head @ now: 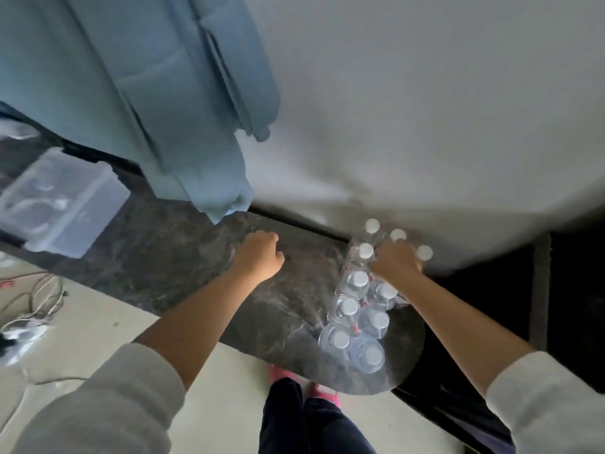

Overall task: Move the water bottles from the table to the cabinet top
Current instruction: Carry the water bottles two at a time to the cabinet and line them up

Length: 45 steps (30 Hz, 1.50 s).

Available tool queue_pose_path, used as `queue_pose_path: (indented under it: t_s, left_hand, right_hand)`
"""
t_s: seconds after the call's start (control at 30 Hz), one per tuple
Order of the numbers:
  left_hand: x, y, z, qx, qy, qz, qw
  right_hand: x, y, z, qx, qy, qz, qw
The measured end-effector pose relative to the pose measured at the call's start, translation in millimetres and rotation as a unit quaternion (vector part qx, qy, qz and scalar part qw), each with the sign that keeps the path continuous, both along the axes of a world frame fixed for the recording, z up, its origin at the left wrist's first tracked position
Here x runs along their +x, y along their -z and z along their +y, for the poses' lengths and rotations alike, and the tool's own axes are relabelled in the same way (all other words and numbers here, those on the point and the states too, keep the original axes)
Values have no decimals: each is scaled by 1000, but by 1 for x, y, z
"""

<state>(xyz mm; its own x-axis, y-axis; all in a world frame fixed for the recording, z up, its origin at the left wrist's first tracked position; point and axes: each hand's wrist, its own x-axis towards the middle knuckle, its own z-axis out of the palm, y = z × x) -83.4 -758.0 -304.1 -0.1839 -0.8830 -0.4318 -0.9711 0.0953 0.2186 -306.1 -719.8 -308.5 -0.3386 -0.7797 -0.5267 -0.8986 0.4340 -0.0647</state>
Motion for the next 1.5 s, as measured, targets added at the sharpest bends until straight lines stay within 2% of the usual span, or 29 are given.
queue_pose_path:
  t_s: [0.13,0.27,0.37,0.43,0.57,0.7,0.87,1.27,1.5]
  left_hand:
    - [79,-24,37,-27,-96,-29,995]
    - [173,-47,88,-38,-208,-58,976]
    - [240,-66,134,-66,-293,-73,951]
    - [284,-80,168,-92,-344,-81,931]
    - [374,-107,237,-124,-441,-105,883]
    - [459,-129,302,-120,-493,-140,850]
    - [553,-153,386,-119,-573,-166,794]
    - [691,-149,522,-101,-717,-161,670]
    - [816,-155,567,-110,-782,-170,589]
  right_hand:
    - [88,-33,-21,-67,-181,-11,981]
    - [194,-62,-23,-117,-340,-87,929]
    - [274,-85,-13,-138,-455,-117,872]
    - [331,-99,-2,-150,-544,-113,818]
    - [447,-125,35,-158,-649,-124,734]
    - [561,-139,81,-182,-715,-139,661]
    - [683,-156,146,-189,-772,-138,591]
    - [897,-151,232,-132,-829,-200,505]
    - [1061,-147,270,-84,-860,-230,448]
